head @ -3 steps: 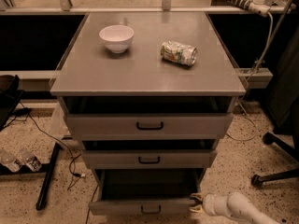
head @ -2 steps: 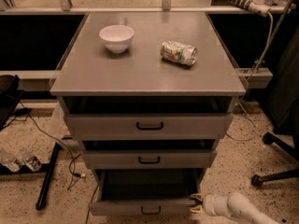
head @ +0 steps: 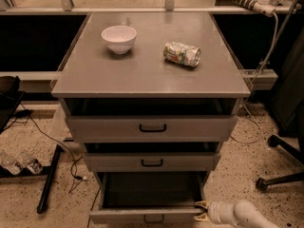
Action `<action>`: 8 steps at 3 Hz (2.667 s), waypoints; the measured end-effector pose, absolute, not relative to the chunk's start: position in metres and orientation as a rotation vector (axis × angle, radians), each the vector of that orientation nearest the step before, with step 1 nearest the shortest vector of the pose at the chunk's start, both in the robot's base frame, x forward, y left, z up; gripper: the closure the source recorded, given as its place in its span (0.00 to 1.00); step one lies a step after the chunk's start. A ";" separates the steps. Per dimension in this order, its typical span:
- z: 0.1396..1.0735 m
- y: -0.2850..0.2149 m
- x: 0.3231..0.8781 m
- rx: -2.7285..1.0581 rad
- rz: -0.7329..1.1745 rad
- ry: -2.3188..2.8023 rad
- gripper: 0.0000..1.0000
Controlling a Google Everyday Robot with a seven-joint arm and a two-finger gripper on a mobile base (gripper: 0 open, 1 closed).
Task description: Open bottom drawer
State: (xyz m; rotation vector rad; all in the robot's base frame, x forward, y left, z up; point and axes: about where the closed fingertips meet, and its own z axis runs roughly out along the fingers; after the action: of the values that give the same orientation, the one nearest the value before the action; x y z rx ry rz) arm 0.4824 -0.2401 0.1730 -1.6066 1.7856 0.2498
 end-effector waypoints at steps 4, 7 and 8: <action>0.173 -0.240 0.482 -1.607 0.251 1.785 0.00; 0.153 -0.215 0.432 -1.563 0.327 1.797 0.19; 0.159 -0.214 0.431 -1.562 0.328 1.797 0.43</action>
Offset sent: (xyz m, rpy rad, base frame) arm 0.0000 0.0000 0.0000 0.0000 0.0000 0.0000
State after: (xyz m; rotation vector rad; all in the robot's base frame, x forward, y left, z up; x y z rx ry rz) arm 0.4312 -0.2144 0.1593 -1.5623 1.7968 0.3281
